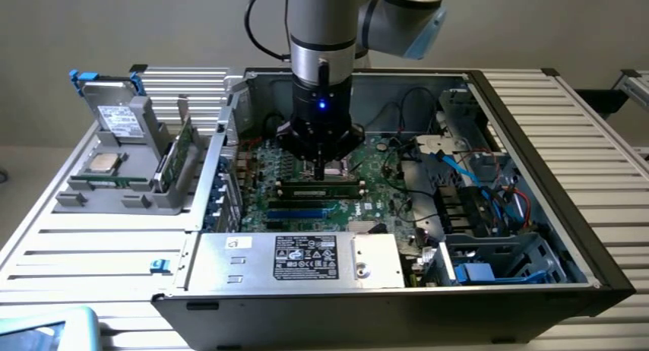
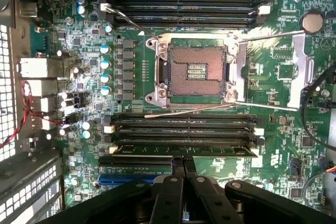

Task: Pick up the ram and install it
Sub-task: 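Press down the ram until it locks into place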

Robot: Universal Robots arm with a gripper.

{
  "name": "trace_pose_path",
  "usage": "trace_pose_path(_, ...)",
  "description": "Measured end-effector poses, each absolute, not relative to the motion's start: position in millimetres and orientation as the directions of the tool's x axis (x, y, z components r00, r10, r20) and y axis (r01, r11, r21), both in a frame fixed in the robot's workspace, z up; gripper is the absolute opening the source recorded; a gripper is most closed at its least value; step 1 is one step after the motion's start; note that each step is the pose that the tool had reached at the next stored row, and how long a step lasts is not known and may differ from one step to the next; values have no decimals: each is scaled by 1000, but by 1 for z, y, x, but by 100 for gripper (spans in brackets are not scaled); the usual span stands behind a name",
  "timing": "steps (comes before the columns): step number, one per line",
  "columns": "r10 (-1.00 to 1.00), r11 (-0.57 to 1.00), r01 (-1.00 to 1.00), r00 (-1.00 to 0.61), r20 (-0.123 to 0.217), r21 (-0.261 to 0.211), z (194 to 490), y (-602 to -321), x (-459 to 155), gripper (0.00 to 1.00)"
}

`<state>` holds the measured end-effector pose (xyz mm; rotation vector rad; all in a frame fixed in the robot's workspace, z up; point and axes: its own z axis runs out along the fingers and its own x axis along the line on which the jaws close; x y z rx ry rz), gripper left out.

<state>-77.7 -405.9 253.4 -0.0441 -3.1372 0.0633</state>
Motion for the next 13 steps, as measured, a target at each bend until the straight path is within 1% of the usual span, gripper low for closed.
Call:
trace_pose_path(5,95,995,94,-996,2,-40,253,-406,-78,11)
trace_pose_path(13,98,994,98,-995,1,-40,253,-406,-78,11)
